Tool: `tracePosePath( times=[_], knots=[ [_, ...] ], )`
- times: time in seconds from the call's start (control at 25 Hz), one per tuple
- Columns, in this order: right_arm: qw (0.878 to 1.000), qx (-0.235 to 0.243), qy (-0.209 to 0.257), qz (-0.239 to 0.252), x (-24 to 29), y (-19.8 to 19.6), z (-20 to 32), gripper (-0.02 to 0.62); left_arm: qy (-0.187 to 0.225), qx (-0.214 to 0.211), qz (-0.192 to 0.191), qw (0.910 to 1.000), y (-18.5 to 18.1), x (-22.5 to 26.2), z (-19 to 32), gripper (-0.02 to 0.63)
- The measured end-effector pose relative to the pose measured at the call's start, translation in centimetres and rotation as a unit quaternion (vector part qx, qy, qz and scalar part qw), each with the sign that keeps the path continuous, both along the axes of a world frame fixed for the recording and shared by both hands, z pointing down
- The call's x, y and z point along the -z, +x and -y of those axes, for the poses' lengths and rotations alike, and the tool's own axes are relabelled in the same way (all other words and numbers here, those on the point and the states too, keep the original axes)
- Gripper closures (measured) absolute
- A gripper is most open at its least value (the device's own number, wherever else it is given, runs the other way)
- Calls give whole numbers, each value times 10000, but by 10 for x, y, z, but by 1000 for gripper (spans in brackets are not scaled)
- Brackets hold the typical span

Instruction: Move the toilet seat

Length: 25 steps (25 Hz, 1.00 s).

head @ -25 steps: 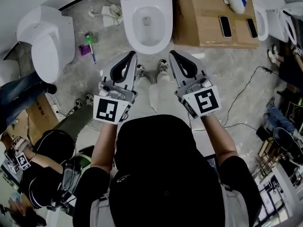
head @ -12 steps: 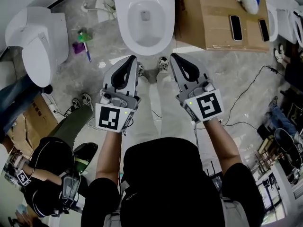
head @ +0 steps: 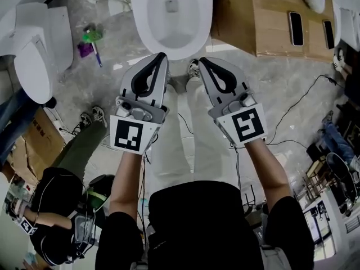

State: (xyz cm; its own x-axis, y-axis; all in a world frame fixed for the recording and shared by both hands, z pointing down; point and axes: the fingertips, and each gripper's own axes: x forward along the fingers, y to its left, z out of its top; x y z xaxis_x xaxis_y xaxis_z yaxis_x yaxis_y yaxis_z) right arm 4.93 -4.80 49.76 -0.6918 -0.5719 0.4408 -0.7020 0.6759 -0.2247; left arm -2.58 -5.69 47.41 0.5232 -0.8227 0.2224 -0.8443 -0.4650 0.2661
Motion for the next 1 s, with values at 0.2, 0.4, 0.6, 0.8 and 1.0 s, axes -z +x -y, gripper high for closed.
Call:
tracePosePath(
  times=[0.2,0.4,0.6,0.8,1.0],
  knots=[
    [9998,81,-96,-128,-39,-1,1,581,-239,-104,135,9996,2,-46,-3,598],
    [9994,197,-170,-237,-76,-1,0,581,-429,-170,177,9988,5,-87,-12,598],
    [9984,462,-141,-280,-111,-12,-6,581,-669,-150,226,9974,5,-129,-23,598],
    [9964,674,-193,-467,-144,-16,-11,581,-792,-213,314,9961,7,-165,-27,598],
    [9877,1131,-309,-1031,-179,-16,-21,581,-1024,-539,728,9906,10,-198,-32,597]
  ],
)
